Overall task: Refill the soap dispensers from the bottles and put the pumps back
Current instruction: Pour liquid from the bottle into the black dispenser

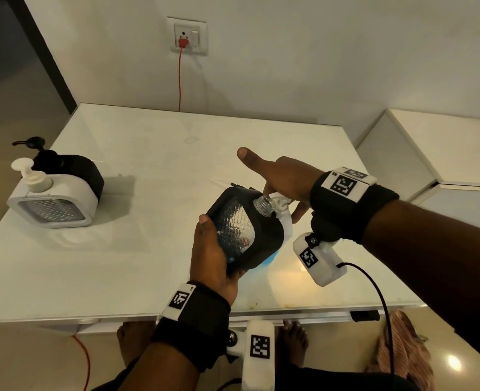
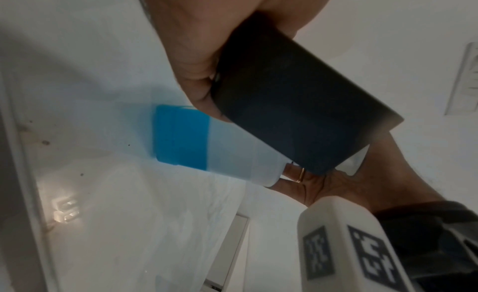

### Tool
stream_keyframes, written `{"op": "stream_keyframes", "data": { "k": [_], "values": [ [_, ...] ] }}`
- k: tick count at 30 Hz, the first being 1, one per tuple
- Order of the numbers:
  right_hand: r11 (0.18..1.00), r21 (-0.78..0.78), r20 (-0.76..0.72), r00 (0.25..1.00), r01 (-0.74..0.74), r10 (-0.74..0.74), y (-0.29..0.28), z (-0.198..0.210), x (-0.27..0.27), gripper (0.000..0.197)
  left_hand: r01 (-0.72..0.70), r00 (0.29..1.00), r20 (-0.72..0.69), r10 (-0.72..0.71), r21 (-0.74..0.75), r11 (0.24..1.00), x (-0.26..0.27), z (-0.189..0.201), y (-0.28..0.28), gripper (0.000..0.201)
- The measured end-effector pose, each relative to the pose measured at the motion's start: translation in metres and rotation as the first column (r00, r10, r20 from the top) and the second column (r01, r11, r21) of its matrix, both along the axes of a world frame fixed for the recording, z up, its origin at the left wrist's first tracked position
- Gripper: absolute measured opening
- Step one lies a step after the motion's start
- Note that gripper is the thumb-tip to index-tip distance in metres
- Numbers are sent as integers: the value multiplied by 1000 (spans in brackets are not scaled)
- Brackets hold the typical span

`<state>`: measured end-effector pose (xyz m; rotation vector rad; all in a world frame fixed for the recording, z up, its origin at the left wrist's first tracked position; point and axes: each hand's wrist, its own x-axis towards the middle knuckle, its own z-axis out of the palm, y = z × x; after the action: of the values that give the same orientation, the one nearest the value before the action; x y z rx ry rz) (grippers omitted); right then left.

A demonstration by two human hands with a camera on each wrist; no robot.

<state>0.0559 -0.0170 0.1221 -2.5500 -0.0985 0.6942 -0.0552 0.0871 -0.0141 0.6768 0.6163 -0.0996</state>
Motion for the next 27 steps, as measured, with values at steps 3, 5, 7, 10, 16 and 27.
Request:
{"op": "stream_keyframes", "data": {
  "k": [3, 5, 7, 10, 16, 27],
  "values": [
    [1000, -17, 55, 998, -6, 7, -1, -8, 1, 112, 0, 1000, -9, 0, 1, 1000, 0, 0, -1, 53],
    [999, -35, 107, 994, -7, 11, -2, -14, 3, 109, -5, 1000, -12, 5, 8, 1000, -1, 2, -2, 53],
    [999, -49, 139, 990, -3, 10, -3, -18, 4, 107, -15, 1000, -8, 15, 9, 1000, -1, 2, -2, 53],
    [999, -53, 148, 989, -1, 9, -2, -18, 5, 107, -14, 1000, -10, 14, 15, 1000, -1, 2, -1, 53],
    [1000, 3, 31, 1000, -7, 7, -2, -4, 2, 115, -2, 1000, 5, 2, 16, 1000, -1, 2, 1, 54],
    [999, -34, 149, 989, 9, -4, -6, -21, 7, 103, 1, 1000, 18, -2, 14, 1000, -1, 2, 0, 53]
  ]
}}
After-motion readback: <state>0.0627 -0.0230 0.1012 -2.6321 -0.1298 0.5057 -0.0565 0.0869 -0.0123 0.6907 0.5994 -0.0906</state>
